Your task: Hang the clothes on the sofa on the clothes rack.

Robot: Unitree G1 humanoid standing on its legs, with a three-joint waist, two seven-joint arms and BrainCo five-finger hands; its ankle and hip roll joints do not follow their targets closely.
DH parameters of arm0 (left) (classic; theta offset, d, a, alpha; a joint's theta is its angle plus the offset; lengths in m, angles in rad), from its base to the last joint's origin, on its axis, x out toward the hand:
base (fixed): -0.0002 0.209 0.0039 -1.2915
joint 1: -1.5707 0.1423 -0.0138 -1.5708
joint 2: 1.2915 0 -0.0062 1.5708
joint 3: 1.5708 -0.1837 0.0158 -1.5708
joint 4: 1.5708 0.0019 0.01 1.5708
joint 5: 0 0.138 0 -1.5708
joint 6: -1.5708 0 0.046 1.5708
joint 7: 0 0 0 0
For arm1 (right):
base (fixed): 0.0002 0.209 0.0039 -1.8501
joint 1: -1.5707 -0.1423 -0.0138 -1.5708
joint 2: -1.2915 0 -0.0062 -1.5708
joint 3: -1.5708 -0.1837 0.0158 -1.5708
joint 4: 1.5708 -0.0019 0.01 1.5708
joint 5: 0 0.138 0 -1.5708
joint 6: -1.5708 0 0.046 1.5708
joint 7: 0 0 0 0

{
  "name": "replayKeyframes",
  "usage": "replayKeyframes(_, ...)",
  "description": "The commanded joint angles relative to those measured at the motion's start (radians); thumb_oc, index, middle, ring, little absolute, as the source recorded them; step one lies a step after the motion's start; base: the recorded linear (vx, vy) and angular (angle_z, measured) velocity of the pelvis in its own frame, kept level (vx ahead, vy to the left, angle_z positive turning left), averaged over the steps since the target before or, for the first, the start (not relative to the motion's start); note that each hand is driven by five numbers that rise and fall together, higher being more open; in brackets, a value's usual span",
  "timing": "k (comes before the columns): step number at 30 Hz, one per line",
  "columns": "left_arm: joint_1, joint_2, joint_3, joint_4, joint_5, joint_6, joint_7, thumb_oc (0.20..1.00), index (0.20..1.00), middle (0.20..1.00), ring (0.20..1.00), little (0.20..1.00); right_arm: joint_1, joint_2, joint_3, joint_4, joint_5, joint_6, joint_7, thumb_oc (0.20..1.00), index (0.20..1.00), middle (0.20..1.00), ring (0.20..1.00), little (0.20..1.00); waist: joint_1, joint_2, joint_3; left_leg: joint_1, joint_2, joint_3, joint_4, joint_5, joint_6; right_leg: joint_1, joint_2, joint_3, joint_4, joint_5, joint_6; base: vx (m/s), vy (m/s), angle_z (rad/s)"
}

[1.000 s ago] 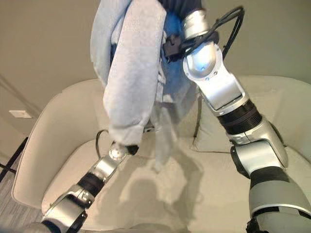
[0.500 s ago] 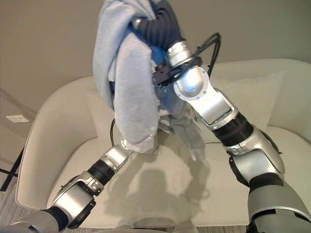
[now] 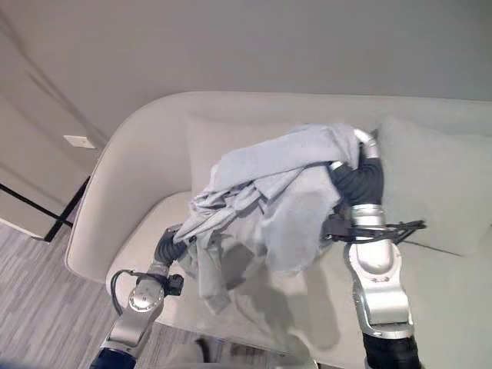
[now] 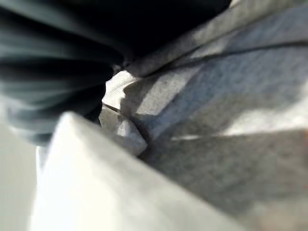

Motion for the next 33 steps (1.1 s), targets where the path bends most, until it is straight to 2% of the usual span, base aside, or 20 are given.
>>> replayKeyframes(1, -0.047, 0.022, -0.038, -0.023, 0.021, -0.038, -0.047, 0.200, 0.200, 0.200, 0.200, 0.200, -0.136, 0.010, -0.026, 0.051, -0.056, -0.084, -0.010, 0.200, 0.200, 0.200, 0.200, 0.200, -0.008, -0.003, -0.094, 0.062, 0.153, -0.022, -0.193, 0.171, 0.043, -0.149, -0.037, 0.016, 0.036, 0.095, -0.047, -0.09, 0.832, 1.07)
replayKeyframes(3, -0.076, 0.041, -0.075, -0.046, 0.041, -0.044, -0.060, 0.200, 0.200, 0.200, 0.200, 0.200, -0.118, 0.030, -0.048, 0.059, -0.053, -0.080, -0.016, 0.200, 0.200, 0.200, 0.200, 0.200, -0.013, 0.010, -0.073, 0.043, 0.201, -0.044, -0.193, 0.192, 0.017, -0.118, -0.080, 0.001, 0.025, 0.104, -0.037, -0.04, 0.668, 1.21)
replayKeyframes(5, -0.127, 0.060, -0.116, -0.026, 0.054, -0.051, -0.060, 0.200, 0.200, 0.200, 0.200, 0.200, -0.076, 0.099, -0.063, 0.035, -0.043, -0.065, 0.003, 0.200, 0.200, 0.200, 0.200, 0.200, -0.015, 0.022, -0.059, 0.013, 0.186, -0.101, -0.113, 0.182, -0.021, -0.110, -0.165, 0.004, 0.016, 0.134, -0.036, -0.02, 0.819, 0.41)
replayKeyframes(6, -0.127, 0.060, -0.117, -0.025, 0.054, -0.051, -0.060, 0.200, 0.200, 0.200, 0.200, 0.200, -0.075, 0.099, -0.063, 0.034, -0.043, -0.065, 0.003, 0.200, 0.200, 0.200, 0.200, 0.200, -0.015, 0.021, -0.059, 0.012, 0.184, -0.102, -0.112, 0.181, -0.021, -0.109, -0.166, 0.003, 0.015, 0.134, -0.035, 0.06, 1.012, -0.40)
replayKeyframes(8, -0.146, 0.060, -0.123, 0.022, 0.057, -0.060, -0.060, 0.200, 0.200, 0.200, 0.200, 0.200, -0.046, 0.119, -0.091, 0.044, -0.066, -0.065, 0.002, 0.200, 0.200, 0.200, 0.200, 0.200, -0.026, 0.012, -0.067, -0.012, 0.099, -0.092, -0.028, 0.143, -0.076, -0.098, -0.279, -0.006, -0.003, 0.158, -0.043, 0.07, 1.041, 0.77)
replayKeyframes(9, -0.166, 0.174, -0.113, -0.016, 0.082, -0.072, -0.045, 0.200, 0.200, 0.200, 0.200, 0.200, -0.084, 0.125, -0.076, 0.058, -0.074, -0.052, 0.004, 0.200, 0.200, 0.200, 0.200, 0.200, -0.020, 0.007, -0.017, -0.008, 0.060, -0.028, -0.025, 0.109, -0.056, -0.147, -0.311, -0.028, 0.029, 0.149, -0.060, -0.02, 1.268, 0.65)
replayKeyframes(10, -0.163, 0.210, -0.111, -0.028, 0.092, -0.071, -0.041, 0.200, 0.200, 0.200, 0.200, 0.200, -0.061, 0.127, -0.101, 0.055, -0.082, -0.050, -0.012, 0.200, 0.200, 0.200, 0.200, 0.200, -0.030, 0.005, -0.006, 0.017, -0.020, -0.011, -0.071, 0.092, -0.030, -0.143, -0.220, 0.027, 0.083, 0.118, -0.076, -0.02, 1.164, -0.63)
replayKeyframes(12, -0.130, 0.202, -0.113, -0.047, 0.086, -0.073, -0.041, 0.200, 0.200, 0.200, 0.200, 0.200, -0.026, 0.117, -0.124, 0.043, -0.093, -0.065, -0.028, 0.200, 0.200, 0.200, 0.200, 0.200, -0.031, 0.003, -0.018, 0.026, -0.104, -0.018, -0.096, 0.079, -0.002, -0.109, -0.119, 0.045, 0.112, 0.087, -0.086, 0.03, 0.525, -0.16)
replayKeyframes(13, -0.129, 0.202, -0.113, -0.047, 0.086, -0.073, -0.041, 0.200, 0.200, 0.200, 0.200, 0.200, -0.025, 0.117, -0.124, 0.043, -0.093, -0.065, -0.028, 0.200, 0.200, 0.200, 0.200, 0.200, -0.032, 0.003, -0.019, 0.025, -0.104, -0.018, -0.097, 0.080, -0.002, -0.111, -0.119, 0.044, 0.112, 0.087, -0.086, 0.03, 0.324, 0.88)
replayKeyframes(15, -0.106, 0.194, -0.122, -0.057, 0.084, -0.077, -0.050, 0.200, 0.200, 0.200, 0.200, 0.200, 0.017, 0.110, -0.160, 0.023, -0.110, -0.080, -0.040, 0.200, 0.200, 0.200, 0.200, 0.200, -0.038, -0.007, -0.051, 0.044, -0.175, -0.031, -0.153, 0.069, 0.023, -0.104, 0.009, 0.075, 0.136, 0.062, -0.091, 0.21, 0.617, 0.65)
replayKeyframes(16, -0.094, 0.173, -0.156, -0.050, 0.086, -0.067, -0.066, 0.200, 0.200, 0.200, 0.200, 0.200, 0.051, 0.081, -0.213, 0.036, -0.147, -0.086, -0.074, 0.200, 0.200, 0.200, 0.200, 0.200, -0.132, 0.003, -0.036, 0.138, -0.288, -0.085, -0.198, 0.025, 0.076, -0.271, 0.286, 0.156, 0.210, 0.054, -0.115, 0.37, 0.798, 0.71)
replayKeyframes(17, -0.094, 0.172, -0.156, -0.050, 0.086, -0.067, -0.066, 0.200, 0.200, 0.200, 0.200, 0.200, 0.051, 0.081, -0.213, 0.036, -0.147, -0.086, -0.074, 0.200, 0.200, 0.200, 0.200, 0.200, -0.133, 0.003, -0.036, 0.138, -0.288, -0.085, -0.198, 0.025, 0.076, -0.272, 0.286, 0.156, 0.211, 0.053, -0.115, 0.45, 0.890, 1.47)
replayKeyframes(18, -0.095, 0.165, -0.169, -0.052, 0.082, -0.061, -0.066, 0.200, 0.200, 0.200, 0.200, 0.200, 0.077, 0.071, -0.230, 0.025, -0.150, -0.086, -0.083, 0.200, 0.200, 0.200, 0.200, 0.200, -0.186, 0.005, -0.012, 0.166, -0.318, -0.106, -0.198, 0.008, 0.096, -0.350, 0.359, 0.197, 0.228, 0.068, -0.123, 0.13, 0.355, 1.53)
replayKeyframes(19, -0.115, 0.163, -0.177, -0.058, 0.078, -0.056, -0.063, 0.200, 0.200, 0.200, 0.200, 0.200, 0.101, 0.069, -0.237, 0.002, -0.160, -0.092, -0.086, 0.200, 0.200, 0.200, 0.200, 0.200, -0.211, -0.005, 0.000, 0.170, -0.344, -0.135, -0.198, 0.020, 0.111, -0.370, 0.383, 0.220, 0.236, 0.076, -0.143, 0.13, 0.355, 1.44)
replayKeyframes(22, -0.147, 0.151, -0.195, -0.053, 0.080, -0.058, -0.061, 0.200, 0.200, 0.200, 0.200, 0.200, 0.094, 0.070, -0.228, 0.001, -0.149, -0.094, -0.088, 0.200, 0.200, 0.200, 0.200, 0.200, -0.207, -0.014, -0.015, 0.187, -0.343, -0.137, -0.174, 0.055, 0.119, -0.349, 0.369, 0.209, 0.226, 0.091, -0.149, 0.03, 0.046, 0.95)
replayKeyframes(26, -0.138, 0.140, -0.154, -0.093, 0.065, -0.049, -0.063, 0.200, 0.200, 0.200, 0.200, 0.200, 0.076, 0.041, -0.219, 0.024, -0.143, -0.091, -0.067, 0.200, 0.200, 0.200, 0.200, 0.200, -0.179, -0.093, -0.022, -0.066, -0.256, -0.092, 0.357, -0.007, 0.086, -0.217, 0.203, 0.182, 0.102, 0.123, -0.154, 0.13, -0.041, 0.42)
replayKeyframes(28, -0.131, 0.152, -0.150, -0.083, 0.071, -0.050, -0.065, 0.200, 0.200, 0.200, 0.200, 0.200, 0.082, 0.042, -0.220, 0.016, -0.144, -0.090, -0.055, 0.200, 0.200, 0.200, 0.200, 0.200, -0.158, -0.087, -0.031, -0.097, -0.181, -0.074, 0.267, -0.019, 0.098, -0.165, 0.189, 0.182, 0.070, 0.116, -0.149, 0.26, 0.058, 0.09)
replayKeyframes(30, -0.126, 0.164, -0.153, -0.082, 0.078, -0.049, -0.068, 0.200, 0.200, 0.200, 0.200, 0.200, 0.092, 0.047, -0.221, 0.011, -0.139, -0.094, -0.043, 0.200, 0.200, 0.200, 0.200, 0.200, -0.144, -0.071, -0.054, -0.077, -0.151, -0.082, 0.113, -0.013, 0.098, -0.147, 0.189, 0.193, 0.065, 0.109, -0.143, 0.39, 0.210, 0.29)
replayKeyframes(31, -0.127, 0.174, -0.157, -0.083, 0.085, -0.044, -0.070, 0.200, 0.200, 0.200, 0.200, 0.200, 0.081, 0.051, -0.210, 0.017, -0.136, -0.099, -0.041, 0.200, 0.200, 0.200, 0.200, 0.200, -0.114, -0.053, -0.071, -0.102, -0.124, -0.127, -0.073, 0.045, 0.084, -0.113, 0.182, 0.232, 0.056, 0.096, -0.137, 0.48, 0.314, 0.17)
replayKeyframes(33, -0.126, 0.178, -0.134, -0.080, 0.075, -0.039, -0.058, 0.200, 0.200, 0.200, 0.200, 0.200, 0.061, 0.043, -0.180, 0.026, -0.136, -0.099, -0.040, 0.200, 0.200, 0.200, 0.200, 0.200, -0.075, -0.058, -0.063, -0.131, -0.089, -0.203, -0.177, 0.055, 0.082, -0.087, 0.160, 0.285, 0.055, 0.084, -0.132, 0.37, 0.303, -0.16)
